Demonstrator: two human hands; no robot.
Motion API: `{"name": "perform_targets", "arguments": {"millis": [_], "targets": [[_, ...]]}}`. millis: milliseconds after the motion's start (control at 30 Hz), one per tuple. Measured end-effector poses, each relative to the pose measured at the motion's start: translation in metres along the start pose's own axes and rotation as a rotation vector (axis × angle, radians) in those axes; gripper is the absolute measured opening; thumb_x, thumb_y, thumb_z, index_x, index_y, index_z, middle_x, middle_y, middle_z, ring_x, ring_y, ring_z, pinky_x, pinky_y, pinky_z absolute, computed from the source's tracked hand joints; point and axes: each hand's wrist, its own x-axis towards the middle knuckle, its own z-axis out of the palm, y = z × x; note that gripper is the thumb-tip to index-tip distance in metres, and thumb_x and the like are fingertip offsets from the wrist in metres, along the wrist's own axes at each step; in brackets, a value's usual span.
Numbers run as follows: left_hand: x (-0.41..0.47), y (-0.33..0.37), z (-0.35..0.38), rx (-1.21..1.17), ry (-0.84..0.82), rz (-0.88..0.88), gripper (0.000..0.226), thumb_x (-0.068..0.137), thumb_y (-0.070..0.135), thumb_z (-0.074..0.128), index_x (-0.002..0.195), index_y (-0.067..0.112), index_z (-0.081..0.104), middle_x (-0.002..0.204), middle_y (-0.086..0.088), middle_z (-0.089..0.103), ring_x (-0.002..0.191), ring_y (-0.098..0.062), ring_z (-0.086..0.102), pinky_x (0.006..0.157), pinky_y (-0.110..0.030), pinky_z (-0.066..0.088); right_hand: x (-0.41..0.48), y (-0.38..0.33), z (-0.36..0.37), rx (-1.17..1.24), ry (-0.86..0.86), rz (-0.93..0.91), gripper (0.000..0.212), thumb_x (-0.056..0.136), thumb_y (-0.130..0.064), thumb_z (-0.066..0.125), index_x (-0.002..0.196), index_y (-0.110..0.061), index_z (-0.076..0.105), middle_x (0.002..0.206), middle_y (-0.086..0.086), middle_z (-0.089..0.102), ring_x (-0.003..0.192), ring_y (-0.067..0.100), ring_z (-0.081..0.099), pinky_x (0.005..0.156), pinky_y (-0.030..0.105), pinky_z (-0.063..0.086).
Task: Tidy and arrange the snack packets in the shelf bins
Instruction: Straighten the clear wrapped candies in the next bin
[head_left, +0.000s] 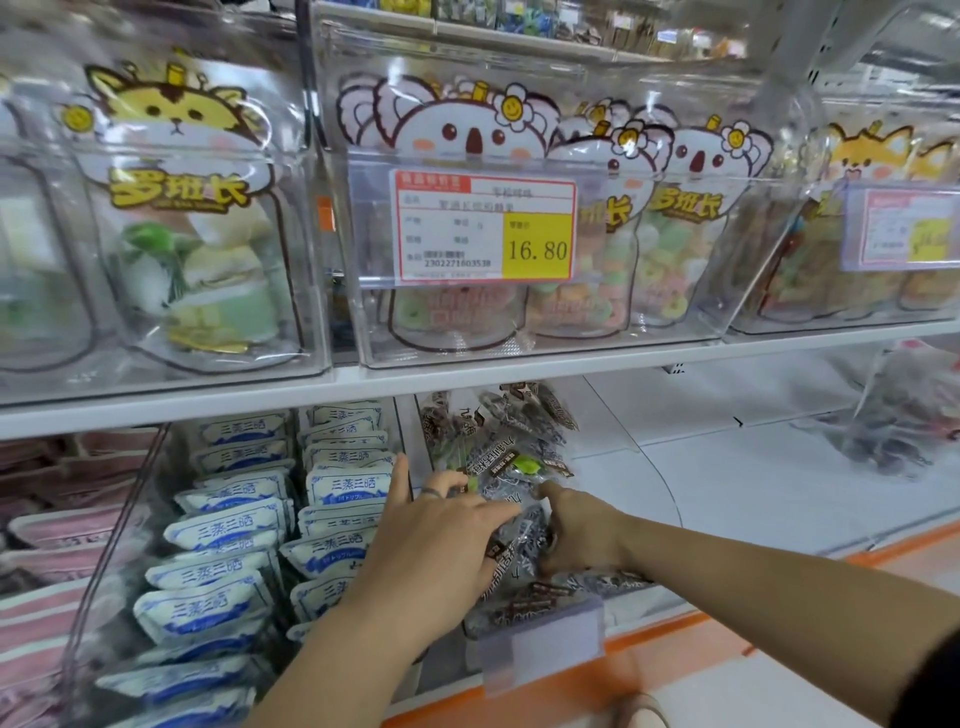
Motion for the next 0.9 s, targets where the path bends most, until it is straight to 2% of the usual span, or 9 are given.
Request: {"name": "perform_targets", "arguments": {"millis": [67, 233, 333, 400, 533, 633, 733, 800, 900], "targets": [[0.0, 0.0, 0.0, 0.0, 0.001, 0.002, 0.058, 0.092, 0.039, 0.053, 0.141, 0.049, 0.025, 0.143, 0.019, 0.043, 0.142, -0.009, 0.016, 0.112, -0.053, -0.015, -0.001, 0.0, -0.001, 0.004, 0.038, -0.019, 0.083, 0.073, -0.018, 0.076, 0.139, -0.01, 0.028, 0.106, 0.007, 0.059, 0.093, 0.02, 0.054, 0.072, 0.025, 0.044], [0.001, 0.0, 0.0, 0.004, -0.001, 0.001, 0.057, 0.092, 0.04, 0.053, 0.142, 0.048, 0.026, 0.143, 0.018, 0.043, 0.142, -0.009, 0.016, 0.113, -0.054, -0.013, 0.0, 0.004, -0.001, -0.037, 0.132, -0.067, 0.081, 0.075, -0.031, 0.077, 0.141, -0.009, 0.036, 0.129, 0.01, 0.056, 0.119, 0.024, 0.05, 0.094, 0.027, 0.043], [0.0, 0.0, 0.0, 0.002, 0.002, 0.002, 0.056, 0.092, 0.04, 0.053, 0.141, 0.049, 0.026, 0.142, 0.019, 0.044, 0.141, -0.01, 0.016, 0.112, -0.054, -0.013, -0.001, 0.003, -0.004, -0.022, 0.121, -0.056, 0.071, 0.084, -0.026, 0.068, 0.144, -0.01, 0.032, 0.125, 0.013, 0.059, 0.115, 0.025, 0.054, 0.089, 0.026, 0.043], [0.0, 0.0, 0.0, -0.004, 0.003, 0.002, 0.056, 0.092, 0.039, 0.053, 0.141, 0.049, 0.026, 0.142, 0.018, 0.044, 0.141, -0.01, 0.016, 0.112, -0.053, -0.013, -0.004, 0.002, -0.006, 0.009, 0.129, -0.034, 0.072, 0.083, -0.02, 0.068, 0.143, -0.011, 0.029, 0.117, 0.013, 0.061, 0.107, 0.025, 0.056, 0.082, 0.027, 0.044], [0.0, 0.0, 0.0, 0.005, 0.0, 0.005, 0.06, 0.092, 0.04, 0.053, 0.141, 0.051, 0.022, 0.143, 0.019, 0.043, 0.141, -0.009, 0.017, 0.112, -0.053, -0.013, -0.012, 0.002, -0.011, -0.099, 0.257, -0.037, 0.071, 0.076, -0.027, 0.073, 0.133, -0.017, 0.033, 0.1, 0.008, 0.064, 0.093, 0.028, 0.06, 0.067, 0.028, 0.039], [0.0, 0.0, 0.0, 0.007, -0.007, 0.005, 0.057, 0.091, 0.039, 0.054, 0.141, 0.049, 0.027, 0.142, 0.019, 0.044, 0.141, -0.01, 0.017, 0.112, -0.053, -0.013, -0.022, -0.003, -0.021, -0.281, 0.344, -0.142, 0.046, 0.081, -0.034, 0.066, 0.123, -0.023, 0.051, 0.103, 0.003, 0.065, 0.099, 0.026, 0.061, 0.073, 0.031, 0.046], [0.0, 0.0, -0.001, -0.003, -0.009, 0.005, 0.056, 0.091, 0.04, 0.056, 0.139, 0.049, 0.03, 0.141, 0.02, 0.045, 0.141, -0.01, 0.018, 0.112, -0.053, -0.013, -0.035, -0.005, -0.032, -0.327, 0.382, -0.249, 0.032, 0.084, -0.028, 0.063, 0.115, -0.032, 0.062, 0.116, -0.005, 0.059, 0.106, 0.018, 0.057, 0.079, 0.028, 0.048], [0.0, 0.001, -0.001, -0.012, -0.007, 0.011, 0.051, 0.09, 0.041, 0.056, 0.136, 0.048, 0.035, 0.14, 0.021, 0.046, 0.14, -0.009, 0.018, 0.112, -0.053, -0.013, -0.047, 0.001, -0.036, -0.291, 0.544, -0.338, 0.027, 0.083, -0.023, 0.068, 0.106, -0.037, 0.067, 0.109, -0.013, 0.061, 0.101, 0.013, 0.056, 0.07, 0.023, 0.043], [-0.002, 0.0, -0.004, -0.052, -0.007, 0.014, 0.044, 0.09, 0.048, 0.053, 0.132, 0.046, 0.042, 0.139, 0.022, 0.046, 0.139, -0.007, 0.019, 0.113, -0.052, -0.012, -0.064, 0.019, -0.033, -0.07, 0.777, -0.5, 0.03, 0.076, -0.006, 0.072, 0.097, -0.028, 0.072, 0.1, -0.014, 0.066, 0.079, -0.002, 0.058, 0.065, 0.011, 0.04]]}}
